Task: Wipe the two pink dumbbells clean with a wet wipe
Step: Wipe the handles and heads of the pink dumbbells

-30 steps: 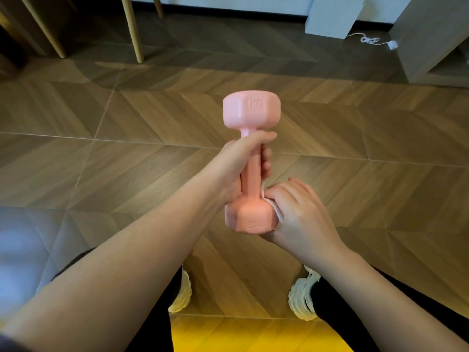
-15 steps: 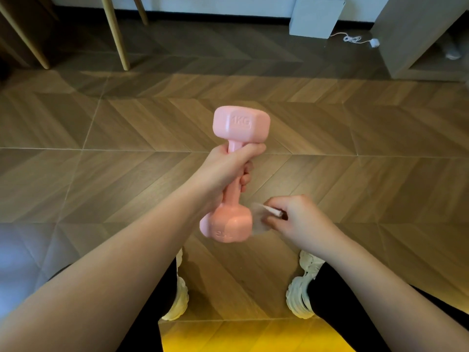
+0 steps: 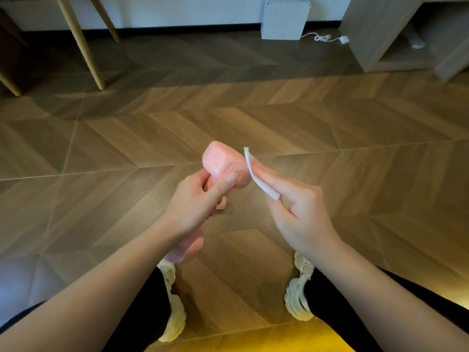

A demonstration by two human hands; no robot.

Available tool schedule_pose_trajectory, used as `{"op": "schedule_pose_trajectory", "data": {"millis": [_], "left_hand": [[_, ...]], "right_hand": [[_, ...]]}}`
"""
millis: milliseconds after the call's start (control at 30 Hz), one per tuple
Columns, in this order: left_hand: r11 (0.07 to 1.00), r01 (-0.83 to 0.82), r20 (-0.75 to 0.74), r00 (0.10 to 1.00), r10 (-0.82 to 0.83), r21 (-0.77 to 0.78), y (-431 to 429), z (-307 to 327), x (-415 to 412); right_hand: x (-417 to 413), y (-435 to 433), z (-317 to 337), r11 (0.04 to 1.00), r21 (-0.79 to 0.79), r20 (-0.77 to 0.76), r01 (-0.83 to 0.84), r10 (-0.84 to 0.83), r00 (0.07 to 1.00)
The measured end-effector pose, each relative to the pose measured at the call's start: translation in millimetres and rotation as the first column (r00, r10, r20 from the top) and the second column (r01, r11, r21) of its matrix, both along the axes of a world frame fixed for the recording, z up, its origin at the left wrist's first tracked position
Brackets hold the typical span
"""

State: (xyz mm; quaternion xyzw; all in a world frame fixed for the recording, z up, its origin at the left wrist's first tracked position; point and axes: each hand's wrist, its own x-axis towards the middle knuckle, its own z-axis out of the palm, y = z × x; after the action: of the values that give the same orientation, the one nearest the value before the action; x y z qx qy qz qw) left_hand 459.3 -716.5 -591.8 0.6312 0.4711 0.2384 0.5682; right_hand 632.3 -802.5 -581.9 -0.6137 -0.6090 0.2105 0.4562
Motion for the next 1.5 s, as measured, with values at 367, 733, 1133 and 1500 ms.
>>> {"op": "schedule_pose_trajectory", "data": {"millis": [367,733,1133,1500], "left_hand": [[0.961,0.212,-0.231,0.958,-0.168,0.179,-9,3,-5],[0.933,0.216,-0.247,0.958,-0.146,0.287,-7,10,-9],[0.934,0.155,-0.175,0.979,-0.103,0.32,-8,15,-8],[0.9,0.267,-0.213,0.956,-0.202,0.345,-15,11,-5]], "right_hand": [[-2,3,5,0.97,-0.121,-0.107,-0.213,0.2,0.974],[1,-7,6,0.968,-0.155,-0.173,-0.198,0.17,0.97],[7,-11,2,0.983,-0.133,-0.137,-0.126,0.108,0.985],[9,-3,4,0.97,-0.219,-0.27,-0.102,0.04,0.962]]}}
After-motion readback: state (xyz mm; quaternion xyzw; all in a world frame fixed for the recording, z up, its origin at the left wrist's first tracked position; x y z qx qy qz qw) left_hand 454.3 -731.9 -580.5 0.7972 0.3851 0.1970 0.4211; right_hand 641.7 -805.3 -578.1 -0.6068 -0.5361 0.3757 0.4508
